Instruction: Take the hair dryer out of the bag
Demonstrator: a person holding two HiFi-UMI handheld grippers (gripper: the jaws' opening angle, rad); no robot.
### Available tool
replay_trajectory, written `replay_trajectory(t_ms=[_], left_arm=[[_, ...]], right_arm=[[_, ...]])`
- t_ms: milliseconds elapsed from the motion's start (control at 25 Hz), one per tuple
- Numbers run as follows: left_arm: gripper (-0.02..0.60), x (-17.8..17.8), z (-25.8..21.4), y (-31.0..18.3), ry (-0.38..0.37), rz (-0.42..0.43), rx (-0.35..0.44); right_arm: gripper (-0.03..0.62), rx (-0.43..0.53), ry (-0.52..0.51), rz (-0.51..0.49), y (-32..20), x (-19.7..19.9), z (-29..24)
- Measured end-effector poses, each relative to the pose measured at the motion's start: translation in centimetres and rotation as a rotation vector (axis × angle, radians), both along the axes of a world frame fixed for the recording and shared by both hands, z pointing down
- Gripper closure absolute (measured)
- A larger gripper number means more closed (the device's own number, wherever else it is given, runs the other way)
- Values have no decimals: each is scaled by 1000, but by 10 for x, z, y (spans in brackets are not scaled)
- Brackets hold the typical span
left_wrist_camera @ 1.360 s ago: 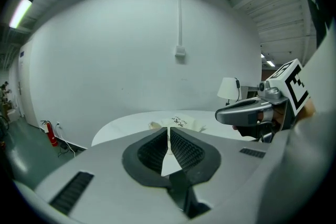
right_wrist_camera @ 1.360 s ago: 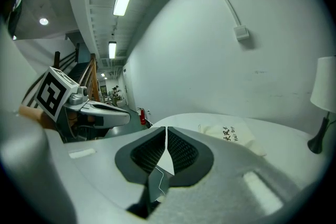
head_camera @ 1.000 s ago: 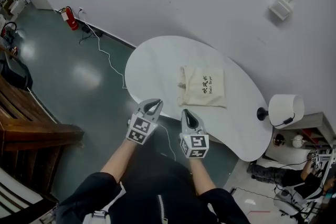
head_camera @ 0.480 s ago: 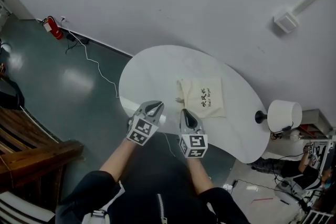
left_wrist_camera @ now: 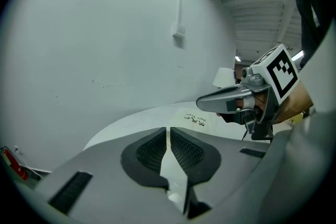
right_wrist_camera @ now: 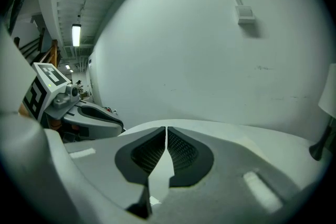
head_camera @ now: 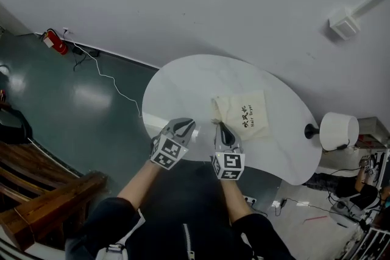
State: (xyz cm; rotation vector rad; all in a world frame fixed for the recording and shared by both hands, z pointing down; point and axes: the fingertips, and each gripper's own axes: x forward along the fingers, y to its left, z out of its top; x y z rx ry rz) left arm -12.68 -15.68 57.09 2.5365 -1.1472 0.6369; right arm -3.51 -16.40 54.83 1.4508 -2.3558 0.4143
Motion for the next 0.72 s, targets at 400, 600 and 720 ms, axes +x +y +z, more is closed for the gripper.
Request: replay_trajectory(t_ms=[400, 600, 720], left_arm=[[558, 10, 15, 0, 26, 83, -41], [558, 14, 22, 3, 45, 81, -60], [558, 9, 27, 0, 43, 70, -64]], right_arm=[[521, -100, 132, 55, -5, 24, 42], [454, -150, 165, 41, -3, 29, 60], [423, -162, 168, 22, -7, 24, 66]])
